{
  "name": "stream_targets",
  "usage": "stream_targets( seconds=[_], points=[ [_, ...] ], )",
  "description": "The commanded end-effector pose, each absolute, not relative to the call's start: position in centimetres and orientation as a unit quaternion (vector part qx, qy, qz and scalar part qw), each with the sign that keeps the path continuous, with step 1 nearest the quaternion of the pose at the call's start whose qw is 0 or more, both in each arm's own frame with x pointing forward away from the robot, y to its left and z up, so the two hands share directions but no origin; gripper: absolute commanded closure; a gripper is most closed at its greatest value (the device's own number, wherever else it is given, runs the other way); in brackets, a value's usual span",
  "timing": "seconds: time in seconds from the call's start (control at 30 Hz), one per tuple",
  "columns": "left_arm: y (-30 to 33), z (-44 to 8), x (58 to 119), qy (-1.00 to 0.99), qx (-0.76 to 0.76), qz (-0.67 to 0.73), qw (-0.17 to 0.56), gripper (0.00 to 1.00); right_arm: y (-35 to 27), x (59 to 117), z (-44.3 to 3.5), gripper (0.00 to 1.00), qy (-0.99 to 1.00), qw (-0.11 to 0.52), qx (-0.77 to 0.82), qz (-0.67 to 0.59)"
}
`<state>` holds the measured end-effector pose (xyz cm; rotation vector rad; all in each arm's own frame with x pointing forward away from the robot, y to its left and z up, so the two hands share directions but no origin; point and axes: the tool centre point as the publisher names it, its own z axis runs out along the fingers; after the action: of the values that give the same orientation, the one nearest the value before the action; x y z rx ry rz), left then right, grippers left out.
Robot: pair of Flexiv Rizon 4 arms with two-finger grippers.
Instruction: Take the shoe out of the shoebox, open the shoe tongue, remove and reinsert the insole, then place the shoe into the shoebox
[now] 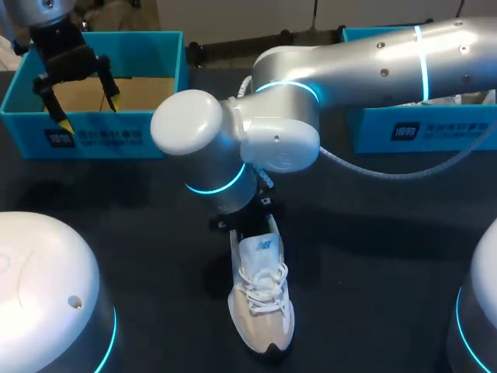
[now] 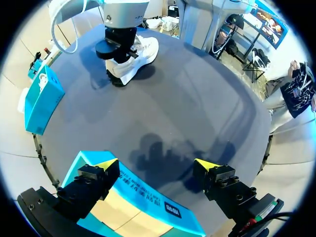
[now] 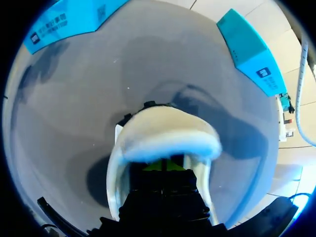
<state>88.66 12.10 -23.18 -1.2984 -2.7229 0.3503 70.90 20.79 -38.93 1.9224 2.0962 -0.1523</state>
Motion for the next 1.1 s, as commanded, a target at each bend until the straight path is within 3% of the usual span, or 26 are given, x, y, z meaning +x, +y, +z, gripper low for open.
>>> stream_targets(
  seconds=[0.03, 0.23, 0.73, 1.1],
  points=[
    [12.1, -23.1, 88.7, -0.895, -0.427, 0.114, 0.053, 0.00, 21.3, 69.7, -37.1, 1.00, 0.641, 0.188, 0.744, -0.028],
    [12.1, -23.1, 88.7, -0.895, -0.427, 0.114, 0.053, 0.00, 20.2, 70.0, -36.9, 1.00, 0.629, 0.206, 0.748, -0.040],
    [12.1, -23.1, 88.7, -0.895, -0.427, 0.114, 0.053, 0.00, 19.8, 70.3, -41.8, 1.00, 0.618, 0.154, 0.765, -0.101],
    [12.1, -23.1, 88.7, -0.895, -0.427, 0.114, 0.053, 0.00, 20.8, 69.3, -38.0, 1.00, 0.618, 0.179, 0.761, -0.079]
  ],
)
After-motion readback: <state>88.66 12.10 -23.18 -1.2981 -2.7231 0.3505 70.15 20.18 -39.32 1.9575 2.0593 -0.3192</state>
